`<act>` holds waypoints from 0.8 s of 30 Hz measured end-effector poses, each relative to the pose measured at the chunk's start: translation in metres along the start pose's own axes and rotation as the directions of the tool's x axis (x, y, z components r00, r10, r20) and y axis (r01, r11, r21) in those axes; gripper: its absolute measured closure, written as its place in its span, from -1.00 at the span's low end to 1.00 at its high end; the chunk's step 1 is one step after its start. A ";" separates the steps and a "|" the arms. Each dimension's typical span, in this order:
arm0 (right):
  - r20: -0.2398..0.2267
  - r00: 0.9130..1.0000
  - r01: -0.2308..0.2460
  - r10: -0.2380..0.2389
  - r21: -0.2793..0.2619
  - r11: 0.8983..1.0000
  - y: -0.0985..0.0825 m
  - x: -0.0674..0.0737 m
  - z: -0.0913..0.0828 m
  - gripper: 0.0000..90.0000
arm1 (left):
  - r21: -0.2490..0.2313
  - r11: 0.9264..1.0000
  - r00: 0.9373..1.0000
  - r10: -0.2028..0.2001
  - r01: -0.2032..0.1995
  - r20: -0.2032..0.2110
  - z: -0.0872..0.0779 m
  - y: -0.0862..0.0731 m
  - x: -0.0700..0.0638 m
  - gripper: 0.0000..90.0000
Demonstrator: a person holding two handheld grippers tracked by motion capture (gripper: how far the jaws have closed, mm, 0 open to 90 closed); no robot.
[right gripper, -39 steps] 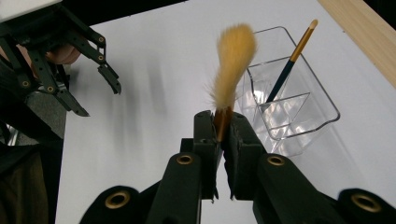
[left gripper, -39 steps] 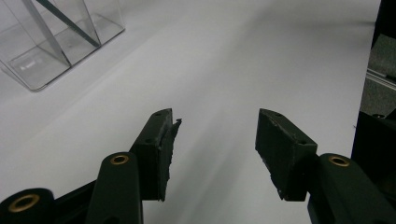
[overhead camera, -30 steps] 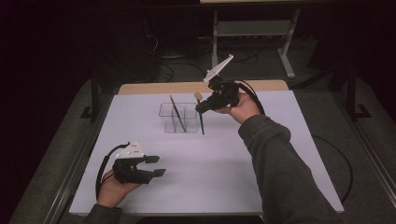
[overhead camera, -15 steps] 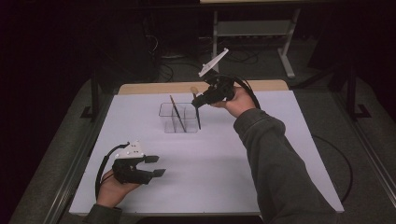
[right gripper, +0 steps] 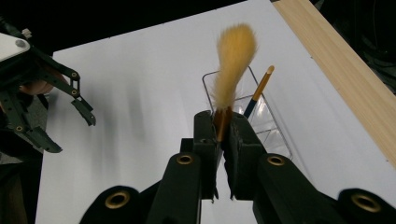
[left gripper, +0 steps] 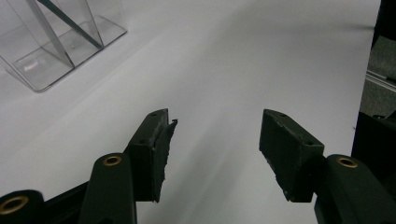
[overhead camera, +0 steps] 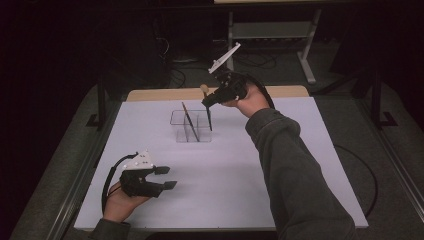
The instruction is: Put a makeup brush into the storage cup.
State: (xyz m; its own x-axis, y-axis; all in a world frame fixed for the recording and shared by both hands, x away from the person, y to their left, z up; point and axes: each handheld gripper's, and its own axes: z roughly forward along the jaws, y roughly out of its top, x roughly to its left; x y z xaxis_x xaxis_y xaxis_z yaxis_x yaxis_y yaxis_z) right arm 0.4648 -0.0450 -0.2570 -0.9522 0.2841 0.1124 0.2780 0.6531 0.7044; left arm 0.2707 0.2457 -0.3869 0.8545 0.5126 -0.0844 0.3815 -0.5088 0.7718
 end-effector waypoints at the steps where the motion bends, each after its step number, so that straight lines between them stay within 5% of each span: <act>1: 0.003 1.000 -0.003 0.003 0.001 1.000 0.001 0.000 0.000 0.83 | 0.000 1.000 1.000 0.000 0.000 0.000 0.000 0.000 0.000 -0.05; 24: 0.030 0.999 -0.026 0.026 0.004 1.000 0.020 -0.016 0.007 0.83 | -0.003 1.000 1.000 -0.006 0.006 0.003 -0.002 0.000 0.001 -0.06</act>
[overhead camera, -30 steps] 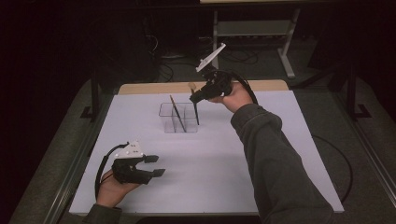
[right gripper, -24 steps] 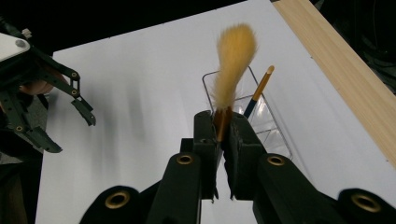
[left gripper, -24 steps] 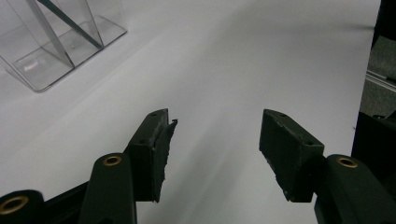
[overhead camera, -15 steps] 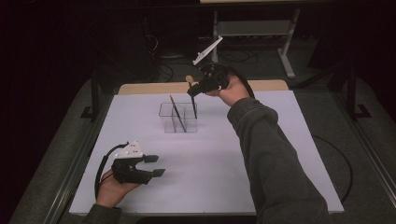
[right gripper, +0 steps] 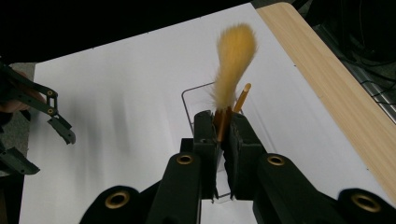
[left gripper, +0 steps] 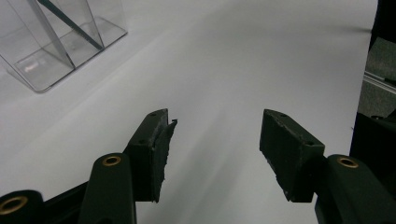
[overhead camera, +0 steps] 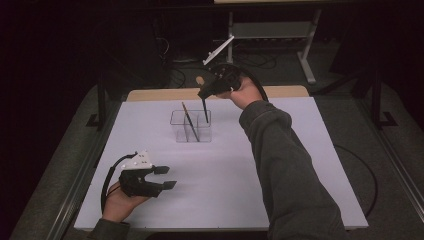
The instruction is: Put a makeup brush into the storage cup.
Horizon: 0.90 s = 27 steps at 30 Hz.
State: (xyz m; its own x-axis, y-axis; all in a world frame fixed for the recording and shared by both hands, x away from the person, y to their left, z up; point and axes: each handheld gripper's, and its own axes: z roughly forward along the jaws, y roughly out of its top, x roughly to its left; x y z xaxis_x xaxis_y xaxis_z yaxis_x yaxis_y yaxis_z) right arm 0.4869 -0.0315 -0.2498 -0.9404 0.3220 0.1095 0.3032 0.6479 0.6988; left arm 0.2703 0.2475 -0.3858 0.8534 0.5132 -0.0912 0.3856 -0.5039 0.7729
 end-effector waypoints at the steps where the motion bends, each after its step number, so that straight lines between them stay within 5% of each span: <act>1: 0.002 1.000 -0.001 0.001 0.002 1.000 0.001 0.000 0.000 0.83 | 0.000 1.000 1.000 0.000 0.000 0.001 0.000 0.000 0.000 -0.06; 27: 0.033 0.999 -0.041 0.041 0.013 0.999 0.004 -0.015 0.018 0.83 | 0.005 1.000 1.000 0.004 -0.004 0.001 0.000 0.000 0.001 -0.07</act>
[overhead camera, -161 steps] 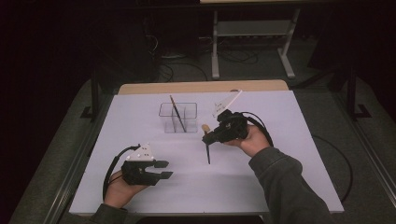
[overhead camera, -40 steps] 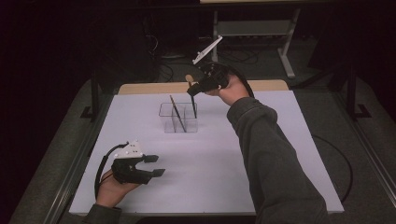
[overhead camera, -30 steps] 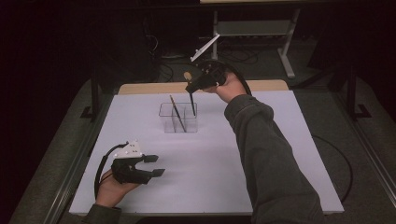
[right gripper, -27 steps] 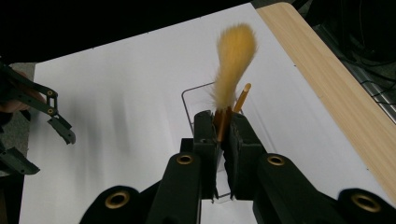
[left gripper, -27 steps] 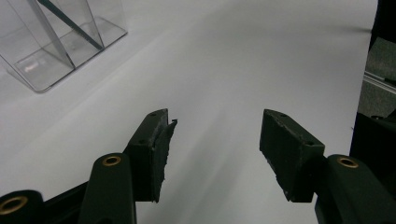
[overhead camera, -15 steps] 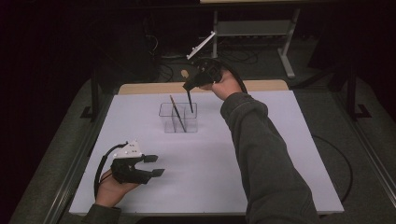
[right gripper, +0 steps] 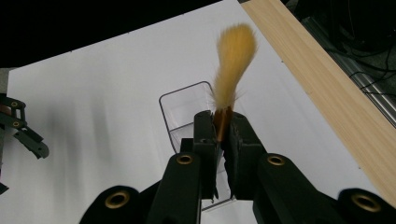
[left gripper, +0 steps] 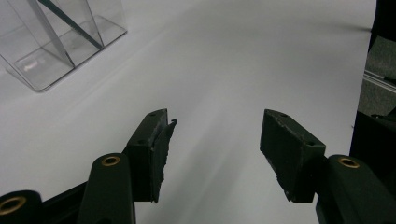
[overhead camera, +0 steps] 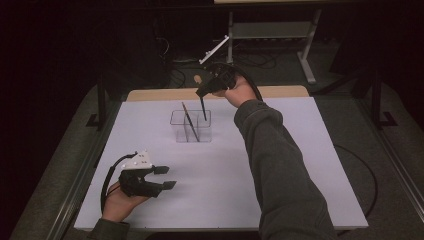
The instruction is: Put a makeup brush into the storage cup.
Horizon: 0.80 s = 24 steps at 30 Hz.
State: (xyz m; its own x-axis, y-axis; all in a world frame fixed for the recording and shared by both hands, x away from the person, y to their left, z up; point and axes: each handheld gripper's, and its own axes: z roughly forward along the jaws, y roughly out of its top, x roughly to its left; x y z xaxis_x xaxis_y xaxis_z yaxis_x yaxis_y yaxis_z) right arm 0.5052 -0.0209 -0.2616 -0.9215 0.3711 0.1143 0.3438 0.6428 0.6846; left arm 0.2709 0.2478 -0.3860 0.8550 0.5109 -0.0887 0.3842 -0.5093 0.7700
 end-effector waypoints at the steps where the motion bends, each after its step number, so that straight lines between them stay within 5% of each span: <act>1: -0.001 1.000 0.001 -0.001 -0.001 1.000 0.000 -0.001 0.001 0.83 | -0.003 1.000 1.000 -0.001 0.001 -0.001 0.000 0.000 0.000 -0.07; 24: 0.006 1.000 -0.021 0.021 -0.001 1.000 -0.004 -0.006 0.015 0.83 | 0.003 1.000 1.000 -0.002 0.002 -0.001 -0.001 -0.001 0.000 -0.09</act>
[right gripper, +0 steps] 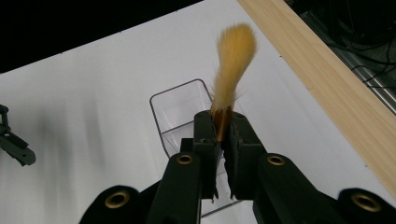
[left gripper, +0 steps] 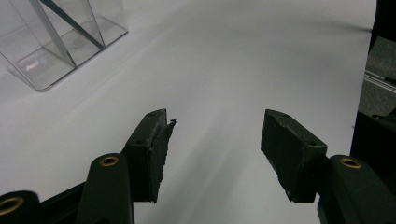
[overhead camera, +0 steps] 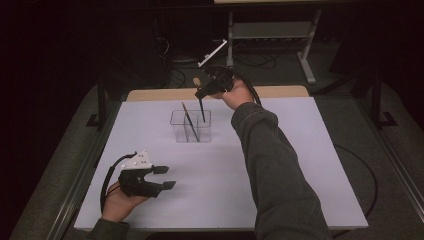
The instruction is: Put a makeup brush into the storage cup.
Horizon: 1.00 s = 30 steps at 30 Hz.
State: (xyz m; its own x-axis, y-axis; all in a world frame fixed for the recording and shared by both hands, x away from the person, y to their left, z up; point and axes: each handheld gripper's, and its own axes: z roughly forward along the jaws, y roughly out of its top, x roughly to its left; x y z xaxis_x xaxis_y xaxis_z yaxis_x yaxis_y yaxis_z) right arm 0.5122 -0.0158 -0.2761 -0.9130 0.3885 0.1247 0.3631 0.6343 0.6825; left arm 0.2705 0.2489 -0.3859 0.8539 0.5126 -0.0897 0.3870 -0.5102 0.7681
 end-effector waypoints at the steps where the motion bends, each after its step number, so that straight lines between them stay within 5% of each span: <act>1: 0.001 1.000 -0.001 0.001 0.001 1.000 0.000 0.000 0.001 0.83 | 0.000 1.000 1.000 0.000 0.000 0.000 0.000 0.000 0.000 -0.09; 30: 0.001 1.000 -0.029 0.029 -0.005 1.000 -0.018 -0.003 0.014 0.83 | 0.000 1.000 1.000 -0.001 0.001 0.002 0.002 0.000 -0.001 -0.09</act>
State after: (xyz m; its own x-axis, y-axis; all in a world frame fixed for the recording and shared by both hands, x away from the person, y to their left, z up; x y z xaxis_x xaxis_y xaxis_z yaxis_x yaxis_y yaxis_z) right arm 0.5111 -0.0191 -0.2990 -0.9019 0.4075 0.1432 0.3882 0.6194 0.6824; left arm 0.2702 0.2473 -0.3870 0.8542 0.5117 -0.0917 0.3877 -0.5095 0.7682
